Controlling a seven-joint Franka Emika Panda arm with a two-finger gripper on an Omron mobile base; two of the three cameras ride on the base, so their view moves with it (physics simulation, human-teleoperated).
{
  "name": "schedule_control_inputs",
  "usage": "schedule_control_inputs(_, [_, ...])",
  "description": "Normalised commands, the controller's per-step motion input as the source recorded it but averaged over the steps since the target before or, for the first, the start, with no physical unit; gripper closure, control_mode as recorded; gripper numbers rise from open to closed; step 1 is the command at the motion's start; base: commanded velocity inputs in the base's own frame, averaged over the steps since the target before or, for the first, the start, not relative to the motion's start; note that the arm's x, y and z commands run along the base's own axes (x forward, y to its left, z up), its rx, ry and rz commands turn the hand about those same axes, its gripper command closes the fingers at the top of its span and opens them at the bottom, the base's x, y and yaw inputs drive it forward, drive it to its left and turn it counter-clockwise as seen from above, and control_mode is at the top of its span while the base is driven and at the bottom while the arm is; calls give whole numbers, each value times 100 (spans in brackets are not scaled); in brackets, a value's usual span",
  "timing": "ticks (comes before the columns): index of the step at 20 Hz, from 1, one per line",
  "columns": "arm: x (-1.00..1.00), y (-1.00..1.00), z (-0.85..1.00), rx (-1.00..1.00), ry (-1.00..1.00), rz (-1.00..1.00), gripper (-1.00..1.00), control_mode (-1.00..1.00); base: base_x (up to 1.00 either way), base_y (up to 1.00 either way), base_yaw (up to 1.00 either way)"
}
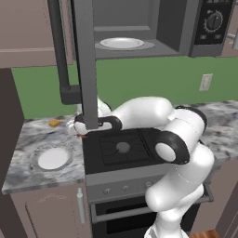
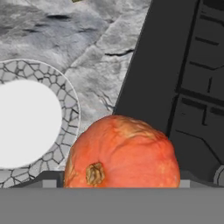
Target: Pick the squash from the counter and place it in the microwave. Then turn on the microwave.
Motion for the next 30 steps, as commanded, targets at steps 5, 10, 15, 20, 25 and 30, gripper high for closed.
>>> schedule_control_inputs(5, [-9,-44,28,0,0,-1,100,-100,0,0,0])
schedule_control_inputs(10, [-15,-45,26,0,-2,0,100,-100,0,0,0])
schedule_control_inputs(15, [-18,-43,28,0,-5,0,100,-100,0,0,0])
schedule_control_inputs(20, [-21,-41,31,0,-7,0,100,-100,0,0,0])
schedule_control_inputs(25, [-22,-40,34,1,-7,0,100,-100,0,0,0])
schedule_control_inputs(30, [-22,-34,39,1,-6,0,100,-100,0,0,0])
